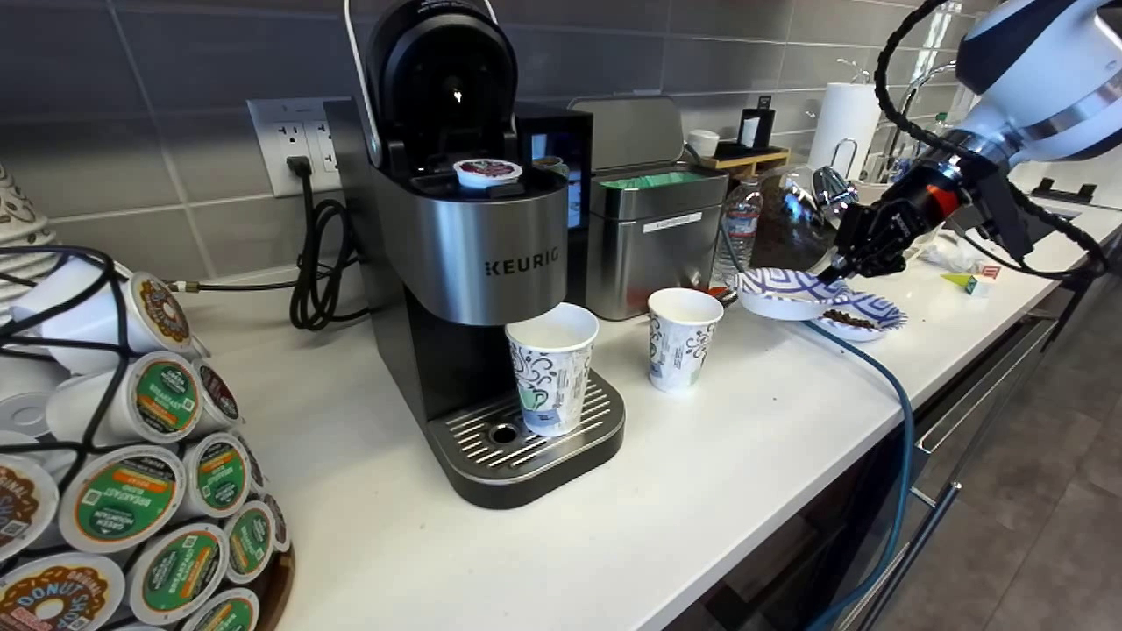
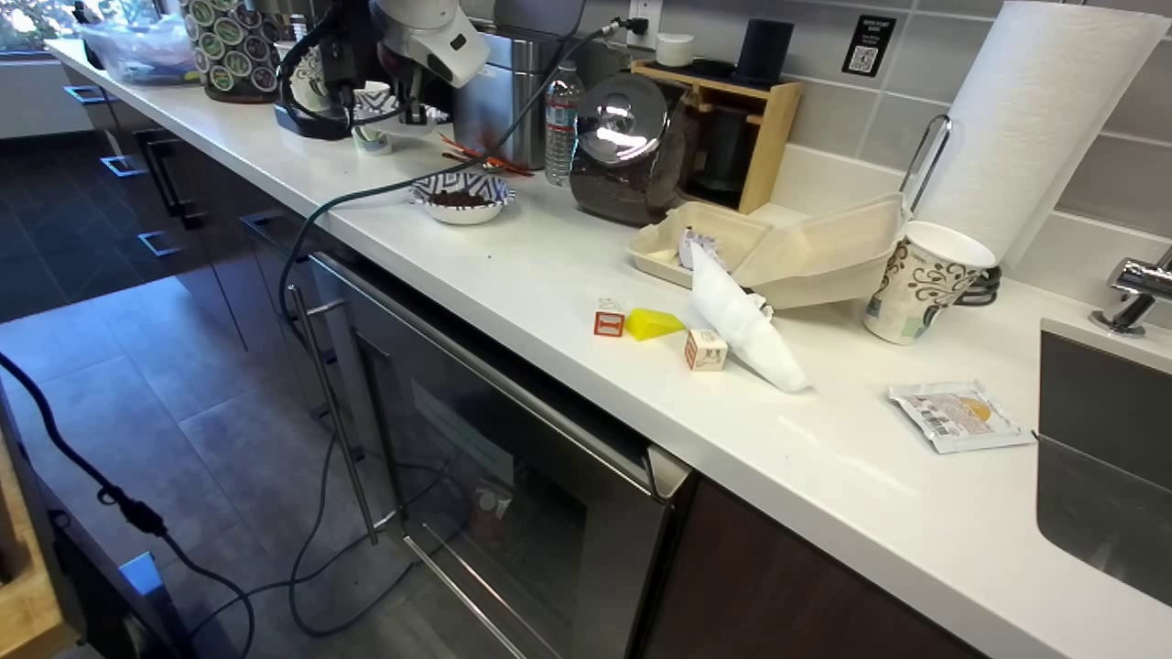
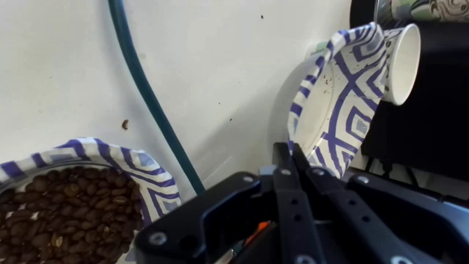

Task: Pour the contents in the bowl on the right into the bowl on the left.

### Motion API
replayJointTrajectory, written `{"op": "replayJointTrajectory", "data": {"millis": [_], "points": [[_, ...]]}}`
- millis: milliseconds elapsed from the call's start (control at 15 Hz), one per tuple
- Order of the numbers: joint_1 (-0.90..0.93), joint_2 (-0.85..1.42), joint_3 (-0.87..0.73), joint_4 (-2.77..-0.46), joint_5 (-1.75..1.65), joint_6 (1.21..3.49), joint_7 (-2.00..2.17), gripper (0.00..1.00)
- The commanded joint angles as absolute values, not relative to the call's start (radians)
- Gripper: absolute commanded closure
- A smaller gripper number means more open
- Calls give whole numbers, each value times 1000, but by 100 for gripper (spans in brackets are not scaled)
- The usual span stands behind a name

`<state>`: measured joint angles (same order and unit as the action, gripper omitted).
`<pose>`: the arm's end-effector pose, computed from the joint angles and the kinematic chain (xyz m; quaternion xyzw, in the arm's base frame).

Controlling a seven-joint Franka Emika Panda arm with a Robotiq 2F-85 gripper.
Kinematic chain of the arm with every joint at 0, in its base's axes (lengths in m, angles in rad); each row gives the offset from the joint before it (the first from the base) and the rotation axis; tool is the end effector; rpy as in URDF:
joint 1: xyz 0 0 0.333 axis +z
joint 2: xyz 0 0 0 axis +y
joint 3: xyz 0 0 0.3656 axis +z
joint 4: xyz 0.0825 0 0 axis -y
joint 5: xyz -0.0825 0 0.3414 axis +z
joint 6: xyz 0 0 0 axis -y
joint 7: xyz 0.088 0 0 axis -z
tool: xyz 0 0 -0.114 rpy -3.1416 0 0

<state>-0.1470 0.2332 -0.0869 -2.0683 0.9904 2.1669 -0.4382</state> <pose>0.5534 -0.0906 0.3933 -0.9071 0.2006 -0.0674 0.3638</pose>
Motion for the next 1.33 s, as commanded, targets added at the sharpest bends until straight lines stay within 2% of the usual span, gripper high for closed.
{"op": "replayJointTrajectory", "data": {"millis": [0,400,467,533,667,933,1133,1200,1267], "points": [[-129,270,-60,-2086,1093,2275,-436,99],[-106,312,-27,-2090,1183,2432,-485,99],[-102,317,-27,-2090,1170,2442,-476,72],[-99,317,-27,-2094,1157,2450,-467,71],[-97,314,-40,-2101,1108,2452,-442,58],[-122,207,-69,-2204,1062,2457,-462,27],[-185,69,-90,-2336,1122,2362,-617,5],[-210,29,-99,-2376,1194,2303,-704,0],[-163,150,-98,-2255,1121,2371,-587,15]]}}
